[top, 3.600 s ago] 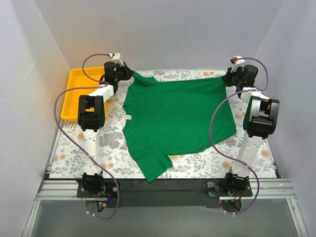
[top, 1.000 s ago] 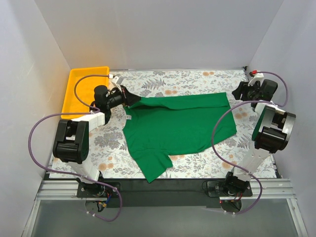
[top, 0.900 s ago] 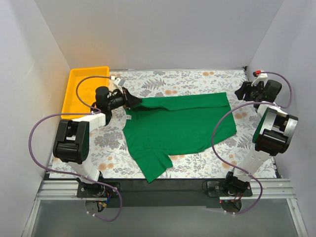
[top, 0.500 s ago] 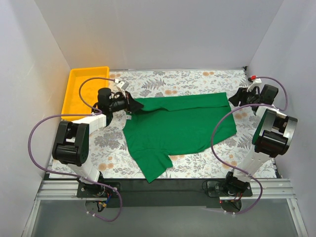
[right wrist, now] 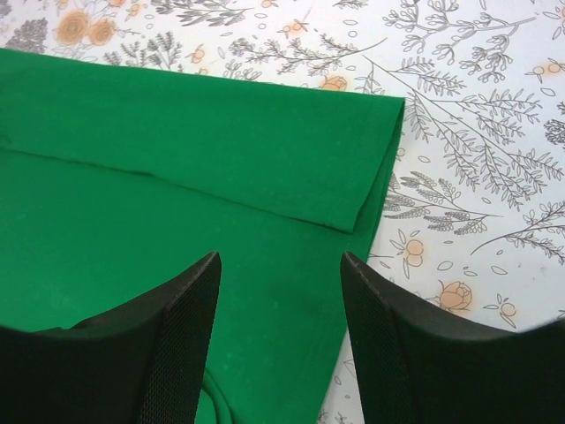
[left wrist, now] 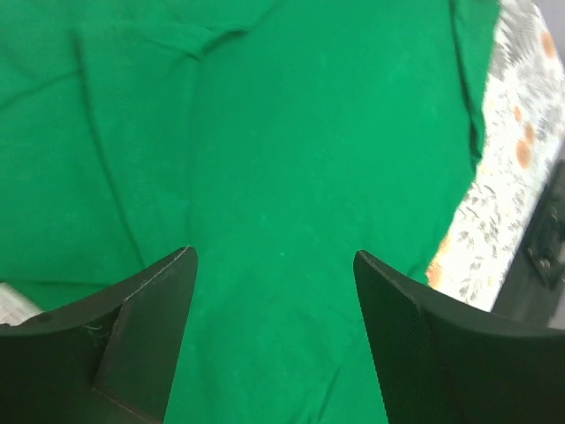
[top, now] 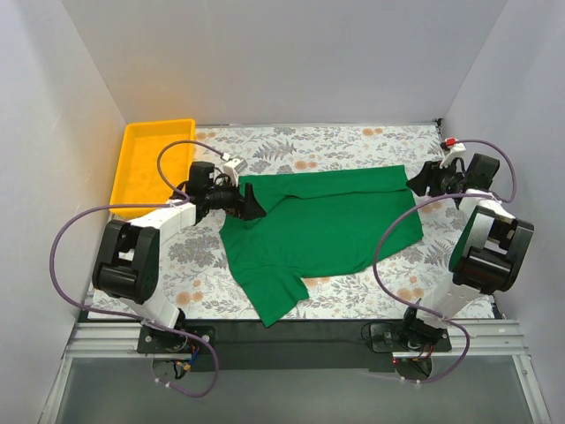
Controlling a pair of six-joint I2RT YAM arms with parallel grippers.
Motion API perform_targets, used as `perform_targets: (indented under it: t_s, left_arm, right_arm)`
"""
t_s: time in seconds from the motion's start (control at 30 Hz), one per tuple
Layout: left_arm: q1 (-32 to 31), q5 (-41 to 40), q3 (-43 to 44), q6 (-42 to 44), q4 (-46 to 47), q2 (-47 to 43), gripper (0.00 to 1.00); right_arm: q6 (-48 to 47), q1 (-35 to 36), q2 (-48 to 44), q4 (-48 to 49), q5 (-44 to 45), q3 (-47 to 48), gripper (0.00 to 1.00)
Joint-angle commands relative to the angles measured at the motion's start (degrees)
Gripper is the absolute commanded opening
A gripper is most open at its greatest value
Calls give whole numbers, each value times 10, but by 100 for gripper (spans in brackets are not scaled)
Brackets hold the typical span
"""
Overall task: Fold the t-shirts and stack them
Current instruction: Fold the tshirt
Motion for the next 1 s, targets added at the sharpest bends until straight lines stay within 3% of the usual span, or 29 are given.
perform_targets:
  t_s: [0.0, 0.07, 0.2, 0.53, 0.97]
  left_arm:
    - [4, -78, 22, -23, -27, -55, 72]
    - [3, -119, 69, -49, -47, -8, 72]
    - [3, -120, 141, -72, -91, 79, 72]
    - [2, -98, 315, 4, -220, 253, 60]
    - [-7, -68, 306, 17, -232, 258, 37]
  right_arm:
    - [-49, 1, -40, -57, -35, -5, 64]
    - [-75, 2, -47, -109, -59, -3, 64]
    - [-118, 8, -75, -169, -71, -8, 64]
    - [-123, 19, -126, -195, -95, -76, 64]
    - [-124, 17, -118, -200, -92, -76, 64]
